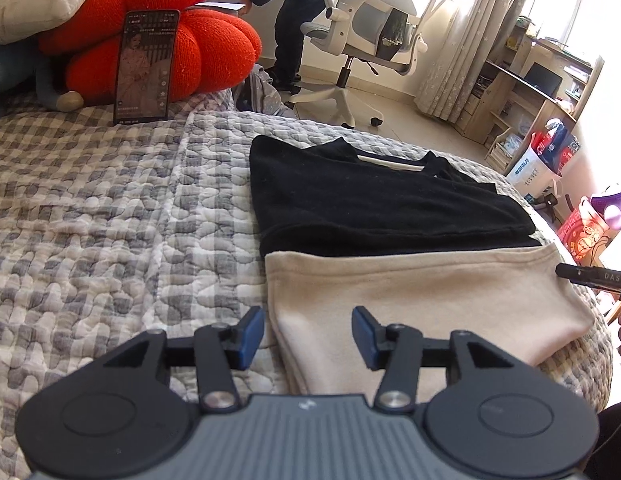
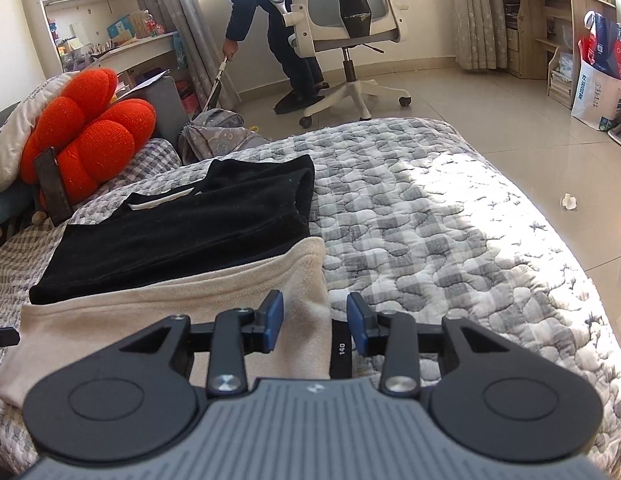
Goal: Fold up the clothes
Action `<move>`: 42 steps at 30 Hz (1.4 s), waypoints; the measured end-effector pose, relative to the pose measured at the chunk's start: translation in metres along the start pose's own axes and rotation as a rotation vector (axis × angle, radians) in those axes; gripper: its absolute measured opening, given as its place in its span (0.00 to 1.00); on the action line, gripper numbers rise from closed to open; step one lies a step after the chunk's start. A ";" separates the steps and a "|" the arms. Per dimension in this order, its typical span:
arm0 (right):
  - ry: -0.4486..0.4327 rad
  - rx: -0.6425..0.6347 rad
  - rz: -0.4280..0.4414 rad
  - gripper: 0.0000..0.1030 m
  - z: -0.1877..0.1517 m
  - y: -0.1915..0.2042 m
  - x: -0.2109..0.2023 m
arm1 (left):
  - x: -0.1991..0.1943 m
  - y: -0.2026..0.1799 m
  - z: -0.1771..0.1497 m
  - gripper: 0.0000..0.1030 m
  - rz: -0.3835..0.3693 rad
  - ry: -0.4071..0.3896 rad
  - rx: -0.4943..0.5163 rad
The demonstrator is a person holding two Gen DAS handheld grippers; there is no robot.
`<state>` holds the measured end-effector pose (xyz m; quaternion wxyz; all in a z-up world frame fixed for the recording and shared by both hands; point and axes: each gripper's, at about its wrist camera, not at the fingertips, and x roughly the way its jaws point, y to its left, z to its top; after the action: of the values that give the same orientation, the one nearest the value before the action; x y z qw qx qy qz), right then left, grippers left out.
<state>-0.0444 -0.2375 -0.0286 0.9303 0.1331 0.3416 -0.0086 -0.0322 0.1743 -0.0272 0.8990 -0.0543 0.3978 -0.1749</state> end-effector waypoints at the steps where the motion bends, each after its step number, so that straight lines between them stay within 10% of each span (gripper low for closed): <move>1: 0.008 -0.001 0.007 0.40 0.000 0.000 -0.002 | -0.004 0.001 -0.001 0.49 0.000 0.002 0.008; 26: 0.233 0.017 0.070 0.49 -0.010 -0.007 -0.037 | -0.044 -0.012 -0.029 0.64 -0.048 0.134 0.284; 42: 0.358 0.363 0.224 0.49 -0.014 -0.050 -0.031 | -0.023 0.043 -0.028 0.57 -0.336 0.307 -0.350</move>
<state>-0.0826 -0.2850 -0.0307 0.8112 0.3341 0.4765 0.0567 -0.0550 0.2241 -0.0402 0.7634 -0.2469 0.5390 -0.2564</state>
